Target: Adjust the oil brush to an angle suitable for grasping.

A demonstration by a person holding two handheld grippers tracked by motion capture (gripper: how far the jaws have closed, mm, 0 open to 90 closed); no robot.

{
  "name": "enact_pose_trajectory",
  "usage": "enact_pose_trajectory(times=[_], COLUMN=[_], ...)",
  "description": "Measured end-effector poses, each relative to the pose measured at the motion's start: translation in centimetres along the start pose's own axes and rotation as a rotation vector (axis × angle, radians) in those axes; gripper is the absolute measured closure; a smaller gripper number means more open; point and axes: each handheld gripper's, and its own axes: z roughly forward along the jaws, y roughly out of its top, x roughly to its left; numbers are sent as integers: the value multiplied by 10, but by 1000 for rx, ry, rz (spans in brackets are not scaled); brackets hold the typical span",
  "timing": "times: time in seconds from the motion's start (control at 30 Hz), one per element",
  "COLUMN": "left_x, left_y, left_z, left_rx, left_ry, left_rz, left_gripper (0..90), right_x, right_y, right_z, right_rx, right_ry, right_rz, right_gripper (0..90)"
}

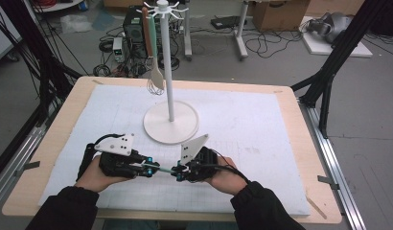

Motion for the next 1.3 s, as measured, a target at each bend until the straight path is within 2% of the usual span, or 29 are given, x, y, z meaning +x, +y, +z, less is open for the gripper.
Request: enact_pose_trajectory(times=[0.2,0.33,0.43,0.5,0.6,0.63,0.67,0.7,0.77,0.97,1.13,1.3], left_x=[-1,-2,-2,-2,-1,-2,-2,-1,-2,-2,-2,-1], left_y=[3,4,2,1,-1,-2,-3,-4,-6,-15,-19,-25], left_z=[2,2,0,-2,-6,-7,-8,-9,-10,-14,-20,-24], left_rx=[16,12,6,-11,-19,-24,-22,-23,-34,-42,-46,-50], left_ry=[5,6,3,4,33,55,80,85,102,171,227,259], left_rz=[10,16,11,-1,-19,-30,-38,-41,-42,-78,-84,-96], left_gripper=[830,828,818,747,670,634,568,529,524,423,375,348], right_x=[2,2,1,0,-4,-6,-7,-8,-11,-19,-24,-28], right_y=[10,15,14,12,8,6,4,2,0,-5,-6,-3], right_z=[3,5,6,6,4,2,1,-1,-5,-18,-25,-32], right_rx=[38,61,50,35,17,10,0,-13,-34,-116,-163,-199], right_ry=[-10,-1,9,15,20,19,23,20,15,-6,-20,-34], right_rz=[-28,-31,-21,-10,14,26,38,44,65,127,153,170], right_gripper=[793,834,840,841,841,841,841,841,841,841,841,841])
